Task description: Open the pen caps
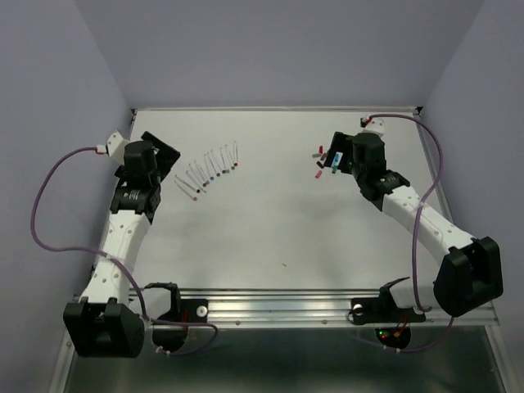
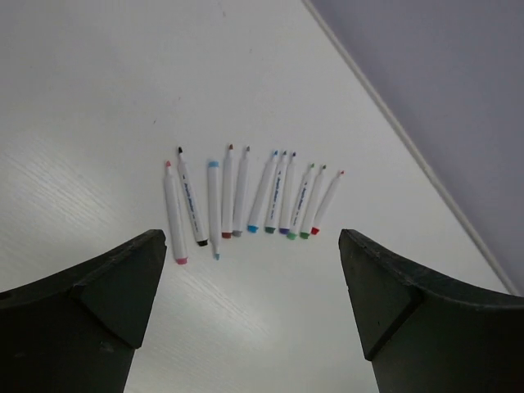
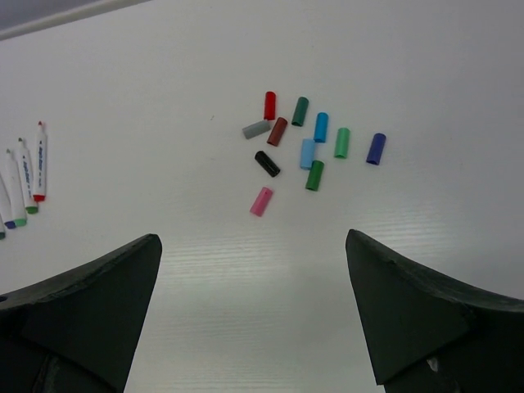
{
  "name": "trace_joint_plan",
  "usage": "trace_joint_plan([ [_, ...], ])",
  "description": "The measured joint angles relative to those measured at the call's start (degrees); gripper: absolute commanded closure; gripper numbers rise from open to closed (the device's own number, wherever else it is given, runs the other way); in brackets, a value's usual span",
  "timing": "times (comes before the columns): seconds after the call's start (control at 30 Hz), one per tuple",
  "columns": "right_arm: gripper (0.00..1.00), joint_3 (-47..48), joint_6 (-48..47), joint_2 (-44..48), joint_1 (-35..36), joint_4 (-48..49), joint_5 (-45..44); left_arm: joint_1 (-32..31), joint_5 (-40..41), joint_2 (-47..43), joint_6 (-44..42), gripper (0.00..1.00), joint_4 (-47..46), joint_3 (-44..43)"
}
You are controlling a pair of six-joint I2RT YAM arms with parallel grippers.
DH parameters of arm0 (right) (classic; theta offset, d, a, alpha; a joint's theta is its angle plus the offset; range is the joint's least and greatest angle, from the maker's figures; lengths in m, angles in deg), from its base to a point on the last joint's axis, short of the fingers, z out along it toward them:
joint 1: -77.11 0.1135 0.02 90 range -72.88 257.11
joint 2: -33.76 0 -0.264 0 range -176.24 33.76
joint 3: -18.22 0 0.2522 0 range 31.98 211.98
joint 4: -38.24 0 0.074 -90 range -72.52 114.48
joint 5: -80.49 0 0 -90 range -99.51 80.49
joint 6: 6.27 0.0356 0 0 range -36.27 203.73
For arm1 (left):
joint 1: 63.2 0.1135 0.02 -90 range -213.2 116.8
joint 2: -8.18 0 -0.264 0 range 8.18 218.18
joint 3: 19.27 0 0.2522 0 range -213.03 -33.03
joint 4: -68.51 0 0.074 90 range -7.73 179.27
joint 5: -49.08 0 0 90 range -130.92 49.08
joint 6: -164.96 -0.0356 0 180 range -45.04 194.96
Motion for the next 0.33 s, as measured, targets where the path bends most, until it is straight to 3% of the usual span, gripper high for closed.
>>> trace_joint_plan([
  [0.17,0.0,-2.69,1.49,3.34,0.0,-0.02,-5.18,0.02,3.04,-8.68,0.44,0.01,-0.81,0.02],
  [0.33,0.0,-3.85,2.56,7.1,0.0,0.48,-9.4,0.02,4.46,-8.7,0.44,0.01,-1.09,0.02],
])
